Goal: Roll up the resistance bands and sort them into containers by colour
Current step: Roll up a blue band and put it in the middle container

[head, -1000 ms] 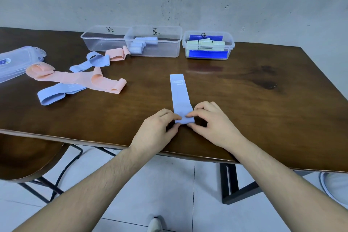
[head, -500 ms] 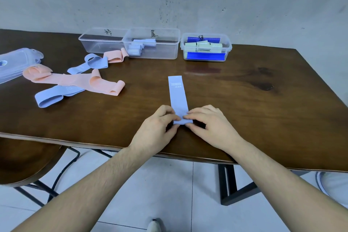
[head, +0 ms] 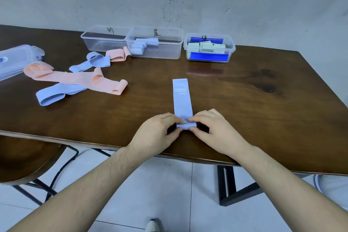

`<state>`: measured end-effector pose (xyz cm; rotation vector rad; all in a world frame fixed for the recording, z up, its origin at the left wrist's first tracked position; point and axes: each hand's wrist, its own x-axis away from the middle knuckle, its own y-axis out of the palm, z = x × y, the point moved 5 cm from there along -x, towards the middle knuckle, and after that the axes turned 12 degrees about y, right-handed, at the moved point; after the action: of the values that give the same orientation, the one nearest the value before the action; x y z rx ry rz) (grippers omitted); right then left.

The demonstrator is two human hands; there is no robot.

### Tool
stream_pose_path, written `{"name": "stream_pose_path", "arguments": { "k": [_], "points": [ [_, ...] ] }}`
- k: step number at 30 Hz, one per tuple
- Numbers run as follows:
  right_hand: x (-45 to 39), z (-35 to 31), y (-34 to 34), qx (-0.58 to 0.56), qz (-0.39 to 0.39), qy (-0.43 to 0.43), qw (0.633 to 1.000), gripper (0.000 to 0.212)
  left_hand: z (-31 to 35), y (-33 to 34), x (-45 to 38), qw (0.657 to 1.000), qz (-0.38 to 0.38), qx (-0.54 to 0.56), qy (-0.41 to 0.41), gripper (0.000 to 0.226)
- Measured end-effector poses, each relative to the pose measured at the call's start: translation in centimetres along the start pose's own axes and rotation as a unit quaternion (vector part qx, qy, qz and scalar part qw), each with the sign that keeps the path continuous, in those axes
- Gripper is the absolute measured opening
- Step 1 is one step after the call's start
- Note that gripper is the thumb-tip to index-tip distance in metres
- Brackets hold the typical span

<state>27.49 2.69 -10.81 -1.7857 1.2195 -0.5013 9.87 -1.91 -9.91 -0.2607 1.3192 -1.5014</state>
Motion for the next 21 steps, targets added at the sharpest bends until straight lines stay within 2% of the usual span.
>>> {"name": "stream_pose_path", "arguments": {
  "k": [13, 16, 19, 21],
  "points": [
    [-1.9, -0.5, 0.5, -0.010, -0.052, 0.047, 0.997, 0.005, -0.3, 0.4, -0.8, 1.000, -0.018, 0.002, 0.007, 0.021],
    [-2.2, -0.5, 0.5, -0.016, -0.064, 0.043, 0.997, 0.005, -0.4, 0.4, -0.9, 1.000, -0.024, 0.008, -0.001, 0.021],
    [-2.3, -0.3, 0.0, -0.048, -0.073, 0.054, 0.995, 0.017, -0.6, 0.5, -1.1, 1.000, -0.020, 0.004, -0.008, 0.020],
    [-2.4, -0.2, -0.2, -0.059, -0.065, 0.050, 0.995, 0.016, -0.6, 0.6, -1.3, 1.000, -0.013, -0.012, -0.013, 0.019]
  ]
}}
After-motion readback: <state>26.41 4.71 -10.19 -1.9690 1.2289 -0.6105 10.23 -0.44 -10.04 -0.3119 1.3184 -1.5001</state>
